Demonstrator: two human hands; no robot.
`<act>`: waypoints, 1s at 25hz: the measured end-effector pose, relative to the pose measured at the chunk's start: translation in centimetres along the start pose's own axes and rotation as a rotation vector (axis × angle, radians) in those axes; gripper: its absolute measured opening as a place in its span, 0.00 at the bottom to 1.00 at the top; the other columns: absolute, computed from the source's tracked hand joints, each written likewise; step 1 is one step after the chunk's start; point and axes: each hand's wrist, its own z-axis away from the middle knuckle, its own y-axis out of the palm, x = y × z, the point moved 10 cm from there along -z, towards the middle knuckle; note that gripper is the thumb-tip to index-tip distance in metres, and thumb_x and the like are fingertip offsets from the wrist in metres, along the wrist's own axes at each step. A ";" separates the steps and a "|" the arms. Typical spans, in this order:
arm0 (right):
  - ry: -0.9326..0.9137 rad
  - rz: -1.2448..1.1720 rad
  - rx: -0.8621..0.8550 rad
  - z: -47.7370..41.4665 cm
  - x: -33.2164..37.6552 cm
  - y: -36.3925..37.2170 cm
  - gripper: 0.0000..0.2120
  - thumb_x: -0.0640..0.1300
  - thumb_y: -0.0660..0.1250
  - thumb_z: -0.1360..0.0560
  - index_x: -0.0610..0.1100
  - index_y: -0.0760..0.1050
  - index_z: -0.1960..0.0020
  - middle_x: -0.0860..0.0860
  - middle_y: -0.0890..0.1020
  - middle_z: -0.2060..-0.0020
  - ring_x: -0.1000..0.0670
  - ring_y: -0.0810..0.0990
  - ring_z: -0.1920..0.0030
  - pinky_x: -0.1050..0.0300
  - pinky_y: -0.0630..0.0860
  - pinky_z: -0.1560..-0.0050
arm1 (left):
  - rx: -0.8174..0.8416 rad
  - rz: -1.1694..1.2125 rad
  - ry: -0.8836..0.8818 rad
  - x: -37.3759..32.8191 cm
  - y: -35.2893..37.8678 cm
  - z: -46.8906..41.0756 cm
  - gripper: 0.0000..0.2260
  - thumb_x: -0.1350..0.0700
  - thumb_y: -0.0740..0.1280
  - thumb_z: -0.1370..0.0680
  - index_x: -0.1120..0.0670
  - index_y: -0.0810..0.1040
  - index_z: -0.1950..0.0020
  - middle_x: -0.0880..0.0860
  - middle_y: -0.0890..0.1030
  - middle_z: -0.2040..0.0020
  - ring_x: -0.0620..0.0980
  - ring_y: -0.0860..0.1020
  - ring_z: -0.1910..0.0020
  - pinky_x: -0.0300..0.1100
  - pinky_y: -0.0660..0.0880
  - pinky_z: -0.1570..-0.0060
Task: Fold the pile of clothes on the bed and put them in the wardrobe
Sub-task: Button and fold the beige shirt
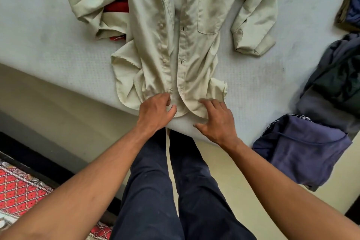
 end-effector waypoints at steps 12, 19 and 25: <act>0.077 -0.566 -0.159 -1.6 7.6 -3.3 0.09 0.42 0.67 0.23 0.45 0.83 0.45 0.62 0.73 0.73 0.59 0.74 0.71 0.66 0.69 0.65 | 0.102 0.096 -0.028 1.5 1.2 -0.7 0.05 0.52 0.66 0.24 0.53 0.72 0.54 0.52 0.78 0.62 0.57 0.79 0.62 0.45 0.73 0.67; -0.051 -0.001 0.362 -2.1 10.2 2.8 0.36 0.44 0.69 0.25 0.47 0.59 0.20 0.48 0.82 0.50 0.43 0.83 0.51 0.51 0.74 0.58 | 0.122 0.047 -0.083 4.1 1.0 1.5 0.03 0.57 0.64 0.26 0.54 0.75 0.54 0.52 0.79 0.61 0.55 0.78 0.61 0.44 0.69 0.64; 0.122 -0.308 0.351 -1.6 5.4 3.6 0.20 0.45 0.68 0.23 0.52 0.77 0.30 0.53 0.86 0.54 0.49 0.84 0.53 0.49 0.80 0.46 | 0.156 0.067 -0.098 4.8 0.7 1.4 0.05 0.50 0.67 0.26 0.50 0.74 0.57 0.46 0.75 0.63 0.52 0.78 0.61 0.44 0.72 0.61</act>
